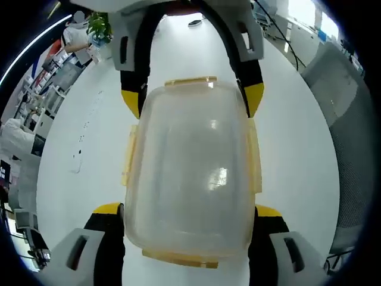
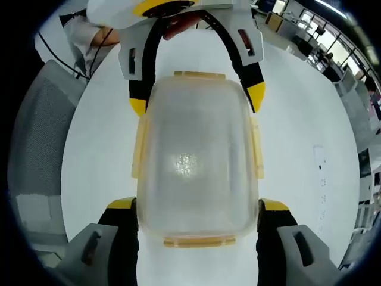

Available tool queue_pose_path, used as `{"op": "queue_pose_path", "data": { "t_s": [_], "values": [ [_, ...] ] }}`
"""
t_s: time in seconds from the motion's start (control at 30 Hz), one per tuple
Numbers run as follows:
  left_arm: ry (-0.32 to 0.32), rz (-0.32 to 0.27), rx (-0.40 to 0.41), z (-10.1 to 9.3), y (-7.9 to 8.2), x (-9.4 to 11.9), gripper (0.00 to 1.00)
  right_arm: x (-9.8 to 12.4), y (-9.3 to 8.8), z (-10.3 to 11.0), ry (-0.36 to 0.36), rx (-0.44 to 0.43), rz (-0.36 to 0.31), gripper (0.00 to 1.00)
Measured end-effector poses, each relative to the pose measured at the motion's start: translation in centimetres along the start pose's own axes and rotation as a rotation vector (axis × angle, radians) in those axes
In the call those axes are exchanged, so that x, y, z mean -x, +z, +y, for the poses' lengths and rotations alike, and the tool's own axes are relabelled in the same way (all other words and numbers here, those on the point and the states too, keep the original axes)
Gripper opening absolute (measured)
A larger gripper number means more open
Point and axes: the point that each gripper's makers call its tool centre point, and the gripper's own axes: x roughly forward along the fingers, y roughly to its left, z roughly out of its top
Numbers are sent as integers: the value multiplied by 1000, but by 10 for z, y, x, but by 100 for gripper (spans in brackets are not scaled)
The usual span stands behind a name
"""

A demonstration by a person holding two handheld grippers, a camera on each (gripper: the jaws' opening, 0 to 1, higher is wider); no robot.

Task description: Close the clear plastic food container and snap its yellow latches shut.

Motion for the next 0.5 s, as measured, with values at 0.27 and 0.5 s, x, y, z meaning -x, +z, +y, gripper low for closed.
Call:
{"op": "queue_pose_path", "data": {
  "t_s": [0.27,0.5],
  "values": [
    [83,-139,134,6,0,9,82,10,-4,-6,-95,-199,-210,83],
    [148,-277,305,2,-4,24,82,12,-11,7,-118,-388,-352,91]
  ]
}}
